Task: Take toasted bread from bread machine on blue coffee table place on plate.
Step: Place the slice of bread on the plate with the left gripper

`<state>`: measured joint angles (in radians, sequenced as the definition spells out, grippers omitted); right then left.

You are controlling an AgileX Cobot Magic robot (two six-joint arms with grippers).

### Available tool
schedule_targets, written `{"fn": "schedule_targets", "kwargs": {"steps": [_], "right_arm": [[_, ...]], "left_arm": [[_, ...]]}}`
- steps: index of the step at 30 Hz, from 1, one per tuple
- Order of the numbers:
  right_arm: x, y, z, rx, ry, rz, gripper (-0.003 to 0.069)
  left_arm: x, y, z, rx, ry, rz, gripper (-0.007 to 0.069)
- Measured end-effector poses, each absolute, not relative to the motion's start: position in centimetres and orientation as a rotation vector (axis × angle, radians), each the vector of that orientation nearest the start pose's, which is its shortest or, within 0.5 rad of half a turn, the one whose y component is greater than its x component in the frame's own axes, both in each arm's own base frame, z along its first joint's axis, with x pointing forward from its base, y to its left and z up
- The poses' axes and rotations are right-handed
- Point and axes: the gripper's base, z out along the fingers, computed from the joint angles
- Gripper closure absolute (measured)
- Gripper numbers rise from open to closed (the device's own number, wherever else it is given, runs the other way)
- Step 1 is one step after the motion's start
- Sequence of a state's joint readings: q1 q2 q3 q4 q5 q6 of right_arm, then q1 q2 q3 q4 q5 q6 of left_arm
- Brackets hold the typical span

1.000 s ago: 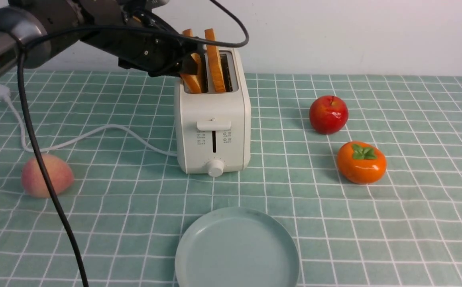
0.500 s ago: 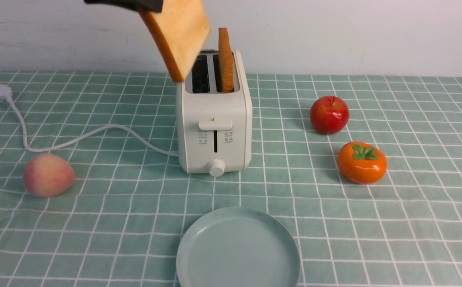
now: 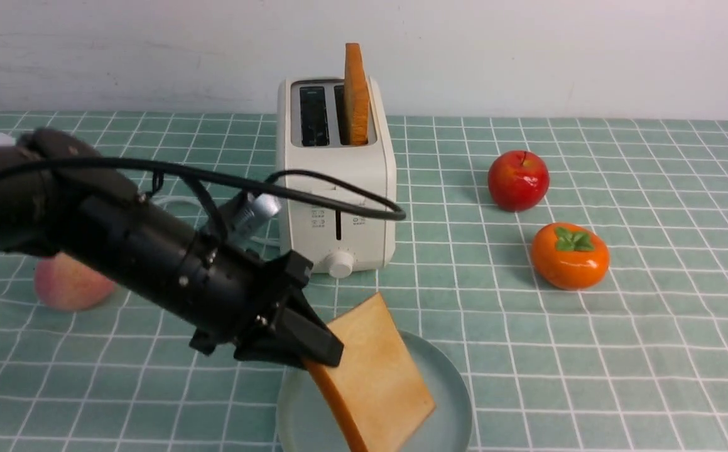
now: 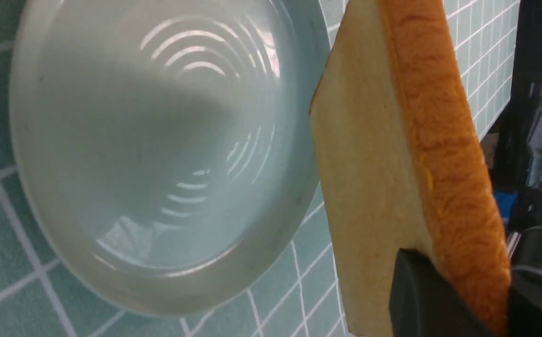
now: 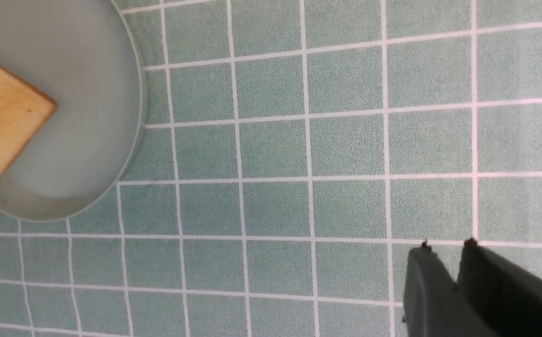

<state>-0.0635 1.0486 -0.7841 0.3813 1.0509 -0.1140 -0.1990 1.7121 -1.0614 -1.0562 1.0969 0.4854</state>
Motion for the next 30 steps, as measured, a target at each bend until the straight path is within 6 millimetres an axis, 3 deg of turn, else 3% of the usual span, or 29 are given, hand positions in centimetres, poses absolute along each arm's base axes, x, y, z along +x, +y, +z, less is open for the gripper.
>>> {"fn": "schedule_targets", "kwargs": {"steps": [2,4,8,10,14,16,19,20,21,23,26,30], "right_arm": [[17.6,1.8,28.4,0.114,2.733,0.46,0.0548],[17.6,1.8,28.4,0.115,2.732,0.459,0.0547],[17.7,1.9,28.7,0.119,2.721,0.476,0.0541],[17.8,2.0,29.6,0.106,2.714,0.49,0.054],[18.2,2.1,32.3,0.065,2.664,0.49,0.0537],[18.4,2.1,34.1,0.052,2.627,0.491,0.0536],[18.8,2.2,37.4,0.056,2.546,0.505,0.0534],[18.9,2.3,37.8,0.055,2.537,0.509,0.0534],[19.4,2.4,39.2,0.047,2.505,0.533,0.0534],[20.4,3.1,40.5,0.007,2.482,0.579,0.0536],[22.2,4.8,41.8,-0.093,2.458,0.629,0.055],[26.2,10.8,42.0,-0.342,2.489,0.627,0.0568]], "left_arm": [[29.9,-13.2,20.8,0.21,2.755,-1.346,0.0559],[30.1,-13.2,20.2,0.213,2.755,-1.343,0.0544],[30.5,-13.2,18.8,0.182,2.797,-1.325,0.0385],[30.3,-12.9,18.3,0.132,2.876,-1.275,0.026],[30.3,-11.7,17.8,0.097,3.003,-1.103,0.0218],[30.4,-11.0,17.9,0.048,3.062,-0.987,0.0258],[30.3,-10.1,19.1,0.015,3.041,-0.841,0.0405],[30.3,-10.0,19.2,0.016,3.035,-0.835,0.0419],[29.9,-9.8,21.0,0.035,2.977,-0.799,0.0546],[29.1,-9.5,23.4,0.068,2.904,-0.778,0.0637],[27.2,-9.1,26.5,0.096,2.796,-0.771,0.0638],[21.6,-7.7,31.0,0.119,2.543,-0.708,0.0638]]}}
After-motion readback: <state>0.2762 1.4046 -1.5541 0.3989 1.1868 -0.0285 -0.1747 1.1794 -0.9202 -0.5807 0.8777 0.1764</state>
